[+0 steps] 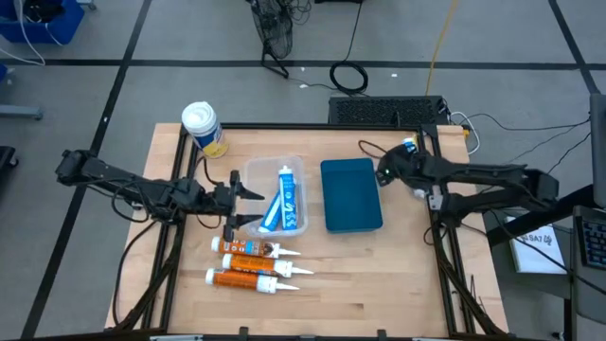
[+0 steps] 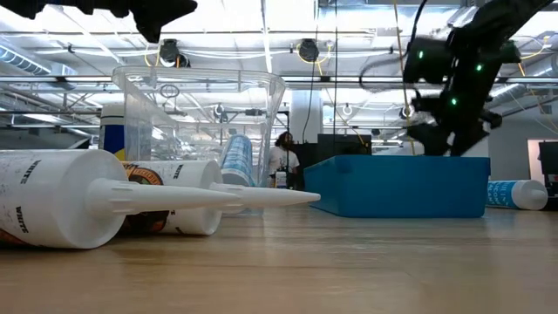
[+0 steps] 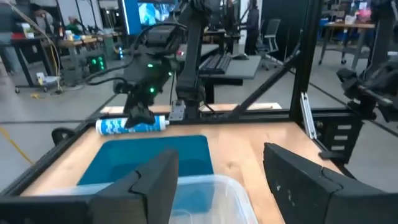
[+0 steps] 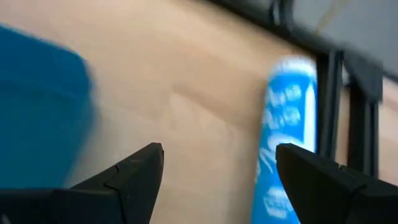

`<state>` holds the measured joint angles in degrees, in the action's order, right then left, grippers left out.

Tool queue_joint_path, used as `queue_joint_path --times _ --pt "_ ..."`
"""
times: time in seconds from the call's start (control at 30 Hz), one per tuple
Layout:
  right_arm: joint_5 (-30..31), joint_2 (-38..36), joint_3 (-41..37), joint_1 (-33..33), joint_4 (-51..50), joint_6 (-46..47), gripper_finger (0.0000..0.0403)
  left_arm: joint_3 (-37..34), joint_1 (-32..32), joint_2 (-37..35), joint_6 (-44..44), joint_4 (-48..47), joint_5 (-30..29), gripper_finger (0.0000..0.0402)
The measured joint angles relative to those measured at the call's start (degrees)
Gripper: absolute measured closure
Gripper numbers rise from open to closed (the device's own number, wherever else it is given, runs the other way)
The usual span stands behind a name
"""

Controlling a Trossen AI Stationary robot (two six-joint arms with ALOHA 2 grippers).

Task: Pick & place silicon tubes, Sealant and Lysol wipes
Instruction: Put the blue sealant into the transparent bin

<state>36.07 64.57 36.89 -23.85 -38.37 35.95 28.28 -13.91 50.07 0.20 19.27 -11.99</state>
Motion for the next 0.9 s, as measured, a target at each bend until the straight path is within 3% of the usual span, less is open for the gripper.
queue_joint_path --times 0.2,0.37,0.67,0.9 --pt "-3.5 3.9 -3.0 -9.6 0.3 -1.9 0.0112 -0.1 -0.4 0.4 -1.2 -1.0 0.2 0.0177" --pt "-4.7 5.5 -5.9 -13.4 1.7 -3.9 0.0112 -0.1 -0.5 0.4 -1.4 -1.5 0.4 0.0175" --pt "-11.6 5.3 -11.0 -15.2 7.5 -4.8 0.0113 -0.1 -0.4 0.5 -1.1 -2.4 0.4 0.0166" --pt "-19.6 5.2 -12.9 -12.2 10.2 -3.7 0.0113 -0.1 -0.4 0.5 -1.8 -2.7 0.0 0.0177"
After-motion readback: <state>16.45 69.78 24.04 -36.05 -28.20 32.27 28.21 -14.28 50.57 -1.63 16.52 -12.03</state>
